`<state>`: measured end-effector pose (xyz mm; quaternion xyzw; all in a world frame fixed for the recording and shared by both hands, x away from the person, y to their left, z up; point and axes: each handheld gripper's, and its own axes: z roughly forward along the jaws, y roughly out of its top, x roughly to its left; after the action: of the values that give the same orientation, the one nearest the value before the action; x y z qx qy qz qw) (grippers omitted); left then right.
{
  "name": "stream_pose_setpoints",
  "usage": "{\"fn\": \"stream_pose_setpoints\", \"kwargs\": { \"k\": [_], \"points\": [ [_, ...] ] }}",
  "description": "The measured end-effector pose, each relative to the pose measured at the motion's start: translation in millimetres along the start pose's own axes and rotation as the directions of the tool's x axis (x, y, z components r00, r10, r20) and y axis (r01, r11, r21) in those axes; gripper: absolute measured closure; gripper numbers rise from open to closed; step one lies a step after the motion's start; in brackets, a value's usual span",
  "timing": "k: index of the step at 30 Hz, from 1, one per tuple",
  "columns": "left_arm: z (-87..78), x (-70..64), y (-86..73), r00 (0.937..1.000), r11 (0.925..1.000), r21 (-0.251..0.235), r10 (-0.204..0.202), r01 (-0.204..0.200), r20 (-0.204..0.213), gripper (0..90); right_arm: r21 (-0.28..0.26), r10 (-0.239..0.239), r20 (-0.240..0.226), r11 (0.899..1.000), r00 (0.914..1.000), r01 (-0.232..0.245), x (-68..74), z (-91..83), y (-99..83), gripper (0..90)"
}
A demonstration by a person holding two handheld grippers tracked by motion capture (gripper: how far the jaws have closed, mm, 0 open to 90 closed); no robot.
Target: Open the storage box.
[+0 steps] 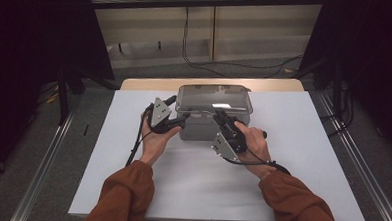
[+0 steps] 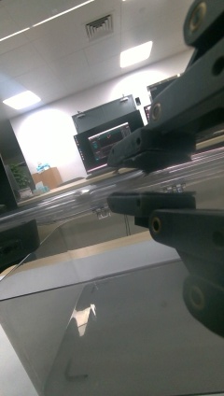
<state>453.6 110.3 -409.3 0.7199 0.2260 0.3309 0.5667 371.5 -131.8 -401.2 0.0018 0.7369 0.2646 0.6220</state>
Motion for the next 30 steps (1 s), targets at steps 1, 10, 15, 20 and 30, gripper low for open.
{"fn": "stream_pose_setpoints", "kwargs": {
  "k": [1, 10, 15, 20, 30],
  "points": [
    [0.2, -0.3, 0.0, 1.0000, 1.0000, -0.001, 0.002, -0.002, 0.000, 34.0, 0.000, 0.007, -0.002, 1.000, 1.0000, -0.007, -1.2, -0.4, -1.2, 74.4],
    [0.1, 2.4, -1.1, 0.9997, 0.9997, 0.002, -0.024, 0.024, -0.006, 37.7, 0.017, 0.187, -0.036, 0.982, 0.9817, -0.186, -9.1, -1.1, -13.2, 60.6],
    [-0.2, 3.2, -0.8, 0.9996, 0.9996, 0.005, -0.027, 0.027, -0.006, 37.6, 0.036, 0.254, -0.051, 0.967, 0.9658, -0.253, -10.8, -0.3, -18.4, 52.2],
    [0.2, 2.9, -0.5, 0.9993, 0.9994, -0.005, -0.035, 0.035, -0.010, 37.9, 0.057, 0.329, -0.064, 0.944, 0.9423, -0.325, -14.3, -0.3, -25.8, 42.9],
    [-0.7, 4.3, 0.5, 0.9988, 0.9988, -0.008, -0.049, 0.049, -0.009, 39.3, 0.097, 0.555, -0.092, 0.831, 0.8267, -0.547, -27.8, 0.0, -49.4, 22.6]
  ]
}}
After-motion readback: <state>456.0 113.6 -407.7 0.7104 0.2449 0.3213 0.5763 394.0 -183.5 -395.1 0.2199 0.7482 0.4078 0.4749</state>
